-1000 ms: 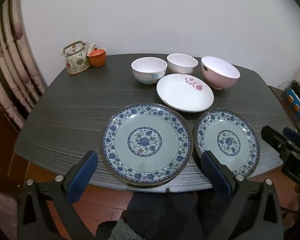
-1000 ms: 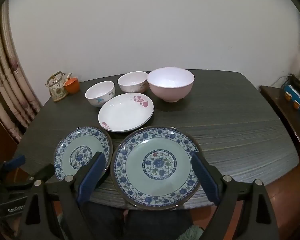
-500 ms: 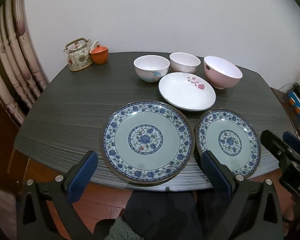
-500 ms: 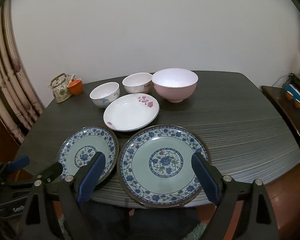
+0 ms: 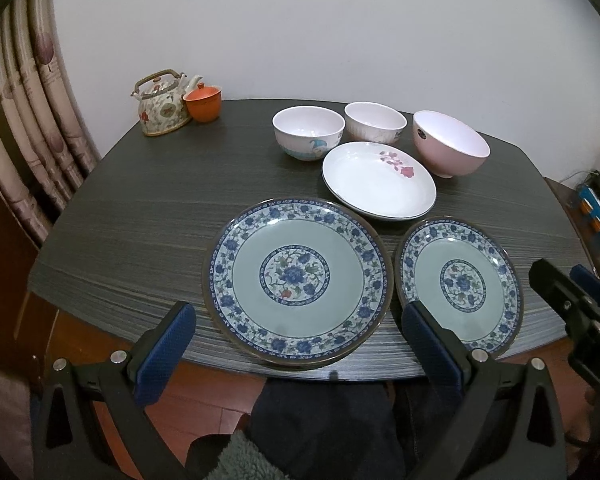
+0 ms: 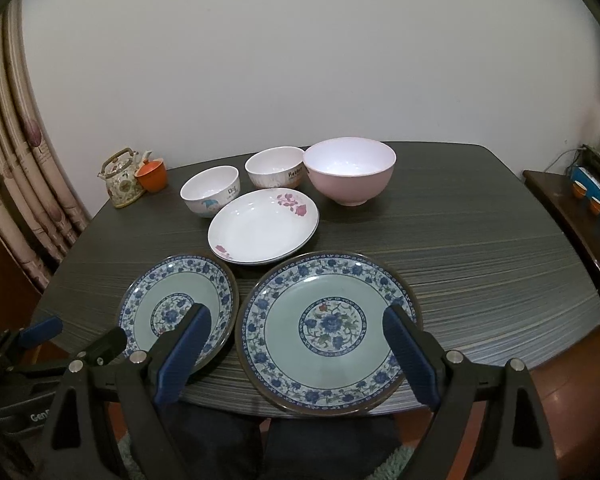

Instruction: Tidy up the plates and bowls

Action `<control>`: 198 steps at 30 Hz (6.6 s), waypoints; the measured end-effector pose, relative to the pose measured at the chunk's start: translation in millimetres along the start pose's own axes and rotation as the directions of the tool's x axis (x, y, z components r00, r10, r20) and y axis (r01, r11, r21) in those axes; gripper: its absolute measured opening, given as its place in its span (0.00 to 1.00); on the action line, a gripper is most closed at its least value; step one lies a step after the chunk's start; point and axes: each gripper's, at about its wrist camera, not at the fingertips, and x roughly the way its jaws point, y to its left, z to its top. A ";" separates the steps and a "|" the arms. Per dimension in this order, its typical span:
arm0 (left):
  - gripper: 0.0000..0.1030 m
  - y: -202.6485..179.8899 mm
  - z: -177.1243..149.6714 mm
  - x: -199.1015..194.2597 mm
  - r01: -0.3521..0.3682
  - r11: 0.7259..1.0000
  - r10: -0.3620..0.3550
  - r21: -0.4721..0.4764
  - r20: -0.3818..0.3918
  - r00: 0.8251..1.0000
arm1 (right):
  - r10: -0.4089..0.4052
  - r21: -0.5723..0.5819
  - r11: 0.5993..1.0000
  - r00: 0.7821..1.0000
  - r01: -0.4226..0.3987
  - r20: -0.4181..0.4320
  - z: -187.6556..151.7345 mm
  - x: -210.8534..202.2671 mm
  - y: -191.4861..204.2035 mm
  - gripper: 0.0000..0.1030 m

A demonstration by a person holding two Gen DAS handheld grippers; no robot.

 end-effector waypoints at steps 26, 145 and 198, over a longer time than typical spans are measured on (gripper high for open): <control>0.99 0.3 0.5 1.9 -0.005 1.000 0.005 0.000 -0.021 1.000 | 0.004 -0.005 1.000 1.000 -0.004 -0.008 -1.6 -1.2 3.0 0.87; 0.15 169.7 25.8 123.8 0.010 0.864 -0.130 -0.503 -0.205 0.970 | 0.409 0.062 0.898 0.775 -0.436 -0.482 12.7 198.9 99.2 0.13; 0.67 110.2 50.6 87.0 -0.042 0.967 0.095 -0.251 0.203 0.975 | 0.410 -0.011 0.896 0.836 -0.444 -0.366 11.7 149.2 96.6 0.30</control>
